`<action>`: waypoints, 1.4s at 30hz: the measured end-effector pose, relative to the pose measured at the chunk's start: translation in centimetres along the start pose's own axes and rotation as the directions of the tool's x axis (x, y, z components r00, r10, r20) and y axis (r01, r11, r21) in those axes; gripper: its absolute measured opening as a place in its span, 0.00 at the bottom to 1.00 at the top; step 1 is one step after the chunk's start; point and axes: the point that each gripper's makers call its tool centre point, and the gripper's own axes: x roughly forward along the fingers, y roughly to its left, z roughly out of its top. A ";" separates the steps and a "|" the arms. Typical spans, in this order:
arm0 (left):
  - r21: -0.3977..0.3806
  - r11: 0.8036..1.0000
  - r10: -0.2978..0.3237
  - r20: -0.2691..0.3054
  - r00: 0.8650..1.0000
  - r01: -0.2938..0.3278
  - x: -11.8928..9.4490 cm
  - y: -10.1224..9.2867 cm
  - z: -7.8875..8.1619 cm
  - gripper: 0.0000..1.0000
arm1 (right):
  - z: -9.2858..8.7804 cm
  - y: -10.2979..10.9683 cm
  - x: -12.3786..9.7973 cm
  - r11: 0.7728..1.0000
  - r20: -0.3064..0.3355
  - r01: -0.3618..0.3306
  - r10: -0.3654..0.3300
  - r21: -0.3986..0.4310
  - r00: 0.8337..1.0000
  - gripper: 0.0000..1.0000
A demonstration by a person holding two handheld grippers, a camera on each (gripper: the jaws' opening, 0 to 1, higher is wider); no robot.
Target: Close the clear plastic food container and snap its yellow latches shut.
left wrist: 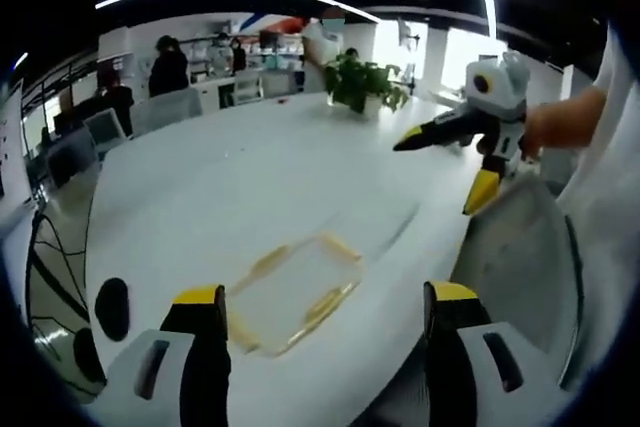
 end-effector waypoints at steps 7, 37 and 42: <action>0.019 0.999 -0.030 -0.023 0.999 0.031 0.1 0.8 -0.1 0.78 | 0.2 -0.6 1.0 1.000 -0.020 -0.013 0.013 -0.021 1.000 0.84; 0.175 0.972 -0.130 -0.154 0.980 0.156 1.4 3.8 -2.3 0.71 | -1.0 0.0 5.7 0.972 -0.173 -0.135 0.102 -0.192 0.980 0.72; 0.191 0.966 -0.143 -0.178 0.973 0.177 1.8 4.3 -2.6 0.71 | -2.0 -0.4 6.3 0.960 -0.231 -0.155 0.100 -0.232 0.968 0.70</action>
